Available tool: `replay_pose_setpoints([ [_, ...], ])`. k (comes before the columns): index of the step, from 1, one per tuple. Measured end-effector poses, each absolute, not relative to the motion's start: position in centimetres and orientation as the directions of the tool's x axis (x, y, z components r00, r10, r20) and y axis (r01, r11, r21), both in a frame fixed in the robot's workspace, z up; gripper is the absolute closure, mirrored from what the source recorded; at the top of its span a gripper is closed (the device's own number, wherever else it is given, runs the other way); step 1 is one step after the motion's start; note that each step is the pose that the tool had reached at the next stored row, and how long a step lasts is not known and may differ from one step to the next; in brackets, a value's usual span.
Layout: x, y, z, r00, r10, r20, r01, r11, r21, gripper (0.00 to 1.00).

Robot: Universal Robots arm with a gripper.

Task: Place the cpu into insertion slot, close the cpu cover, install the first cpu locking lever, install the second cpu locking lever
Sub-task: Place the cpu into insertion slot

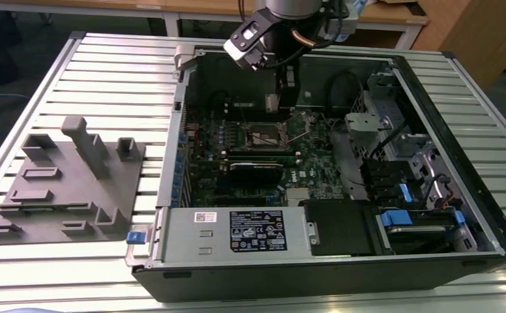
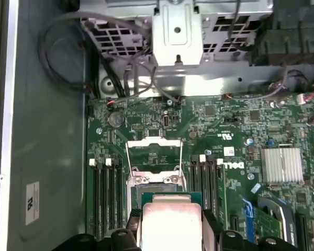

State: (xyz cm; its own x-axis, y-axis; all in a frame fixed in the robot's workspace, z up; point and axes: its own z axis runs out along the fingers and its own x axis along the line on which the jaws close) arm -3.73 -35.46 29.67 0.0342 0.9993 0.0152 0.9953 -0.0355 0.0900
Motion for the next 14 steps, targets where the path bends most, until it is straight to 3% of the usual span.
replay_pose_setpoints([
  [14,-3.8,-35.5,27.7,0.009,1.000,0.015,0.996,-0.011,0.090,0.46],
])
